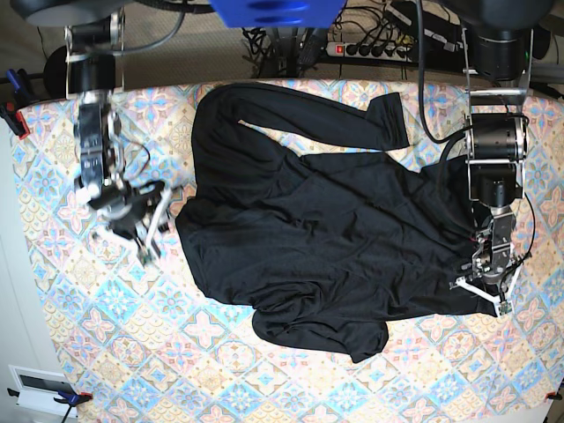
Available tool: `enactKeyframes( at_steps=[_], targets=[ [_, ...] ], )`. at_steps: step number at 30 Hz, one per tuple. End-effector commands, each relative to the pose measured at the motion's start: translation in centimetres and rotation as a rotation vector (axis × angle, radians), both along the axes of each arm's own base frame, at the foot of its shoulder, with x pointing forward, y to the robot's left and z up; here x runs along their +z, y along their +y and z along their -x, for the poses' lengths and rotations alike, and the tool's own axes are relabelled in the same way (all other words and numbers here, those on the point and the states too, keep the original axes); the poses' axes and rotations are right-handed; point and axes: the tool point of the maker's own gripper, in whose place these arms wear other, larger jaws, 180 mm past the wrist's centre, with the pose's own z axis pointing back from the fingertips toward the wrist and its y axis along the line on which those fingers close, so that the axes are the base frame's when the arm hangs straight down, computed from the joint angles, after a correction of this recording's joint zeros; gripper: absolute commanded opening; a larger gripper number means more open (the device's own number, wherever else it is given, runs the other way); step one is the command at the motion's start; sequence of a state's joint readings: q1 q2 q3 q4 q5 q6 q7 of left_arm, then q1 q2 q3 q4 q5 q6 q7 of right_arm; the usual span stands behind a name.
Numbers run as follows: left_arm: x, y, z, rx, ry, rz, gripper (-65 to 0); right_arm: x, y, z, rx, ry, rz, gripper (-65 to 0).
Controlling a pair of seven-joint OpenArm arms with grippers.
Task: Layout the t-shirt on the table in an organized manner, then fold the t-shirt properly
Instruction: 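Grasp the shirt edges with both grippers and spread them apart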
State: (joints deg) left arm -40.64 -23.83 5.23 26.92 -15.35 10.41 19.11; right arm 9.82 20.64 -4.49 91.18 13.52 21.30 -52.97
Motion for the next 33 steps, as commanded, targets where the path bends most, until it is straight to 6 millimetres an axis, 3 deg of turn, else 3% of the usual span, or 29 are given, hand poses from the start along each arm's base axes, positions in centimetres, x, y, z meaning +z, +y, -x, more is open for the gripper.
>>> enactKeyframes(
  at_steps=[1, 6, 13, 20, 23, 28, 31, 33],
  targets=[
    [2.4, 0.4, -1.4, -0.001, -0.076, -0.005, -33.5, 0.6, -0.1, -0.8, 0.012, -0.01, 0.014, -43.7],
    [2.4, -1.5, 0.2, -0.014, -0.15, 0.152, -34.1, 1.0, -0.5, -3.8, 0.002, 0.0, 0.025, -42.6],
    [2.8, -7.3, 2.2, -0.109, -0.188, 0.379, -34.1, 1.0, -2.0, -6.3, -0.045, 0.005, 0.006, -42.0],
    [3.4, -9.0, 5.8, -0.12, -0.202, 0.518, -34.1, 0.1, -3.2, -7.2, -0.084, 0.045, -0.002, -28.4],
    [3.6, -10.3, 6.6, -0.148, -0.203, 0.55, -34.1, 0.3, -3.4, -7.6, -0.093, 0.047, -0.006, -27.5],
    [2.9, -11.3, 8.3, -0.172, -0.183, 0.553, -34.1, -0.1, -0.5, -8.1, -0.067, 0.033, -0.067, -29.1],
    [2.6, -11.7, 9.1, -0.182, -0.173, 0.553, -34.1, -0.2, 0.0, -8.1, -0.062, 0.033, -0.075, -29.2],
    [2.4, -11.8, 9.5, -0.183, -0.166, 0.553, -34.1, -0.4, 1.8, -8.1, -0.046, 0.036, -0.104, -29.0]
  ],
)
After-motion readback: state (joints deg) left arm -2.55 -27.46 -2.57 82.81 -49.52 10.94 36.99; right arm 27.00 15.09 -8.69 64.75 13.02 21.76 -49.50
